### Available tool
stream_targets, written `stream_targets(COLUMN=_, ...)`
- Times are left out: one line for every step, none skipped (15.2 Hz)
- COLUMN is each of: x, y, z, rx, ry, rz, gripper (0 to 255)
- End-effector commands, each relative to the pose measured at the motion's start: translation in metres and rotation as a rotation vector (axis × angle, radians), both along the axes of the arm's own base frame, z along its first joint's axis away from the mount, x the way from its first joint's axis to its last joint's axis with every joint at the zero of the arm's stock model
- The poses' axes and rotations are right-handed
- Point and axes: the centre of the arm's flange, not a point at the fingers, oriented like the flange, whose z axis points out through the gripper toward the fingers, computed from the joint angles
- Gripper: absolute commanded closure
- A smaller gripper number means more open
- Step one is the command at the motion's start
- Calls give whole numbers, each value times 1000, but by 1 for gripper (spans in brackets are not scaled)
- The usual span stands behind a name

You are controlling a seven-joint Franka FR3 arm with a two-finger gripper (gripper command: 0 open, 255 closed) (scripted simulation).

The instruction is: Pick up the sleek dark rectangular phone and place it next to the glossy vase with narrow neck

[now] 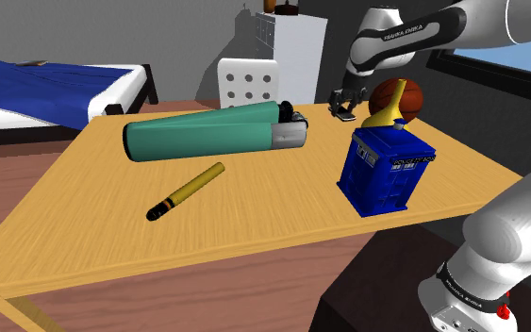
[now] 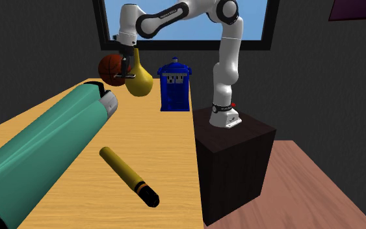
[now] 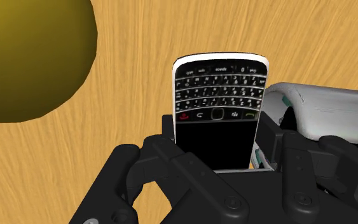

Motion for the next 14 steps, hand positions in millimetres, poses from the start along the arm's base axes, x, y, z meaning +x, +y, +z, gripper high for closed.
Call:
stream_targets(x=2, y=-1, z=-11, rx=0, ry=-1, rz=0, gripper=255)
stream_targets(x=2, y=-1, z=-16, rx=0, ry=-1, rz=0, gripper=255)
stream_targets(x=2, y=-1, z=-21, rx=0, ry=-1, rz=0, gripper=255)
stream_targets(x=2, y=-1, z=-26, rx=0, ry=-1, rz=0, gripper=255)
stream_targets(x=2, y=-1, z=-32, rx=0, ry=-1, rz=0, gripper=255)
stream_targets(x=2, y=-1, z=-37, rx=0, ry=-1, rz=0, gripper=255)
stream_targets(x=2, y=-1, z=-42, rx=0, ry=-1, rz=0, gripper=255)
stream_targets(x=2, y=-1, z=-47, rx=0, ry=-1, rz=0, gripper=255)
stream_targets(x=2, y=-1, z=-53, rx=0, ry=-1, rz=0, gripper=255)
stream_targets(x=2, y=-1, z=-58, rx=0, ry=-1, rz=0, gripper=255)
stream_targets(x=2, y=-1, z=-63, rx=0, ry=-1, rz=0, gripper=255)
stream_targets(x=2, y=-1, z=-69, rx=0, ry=-1, rz=0, gripper=255)
stream_targets(x=2, y=-1, z=-74, rx=0, ry=-1, rz=0, gripper=255)
stream_targets(x=2, y=-1, z=-79, rx=0, ry=-1, rz=0, gripper=255)
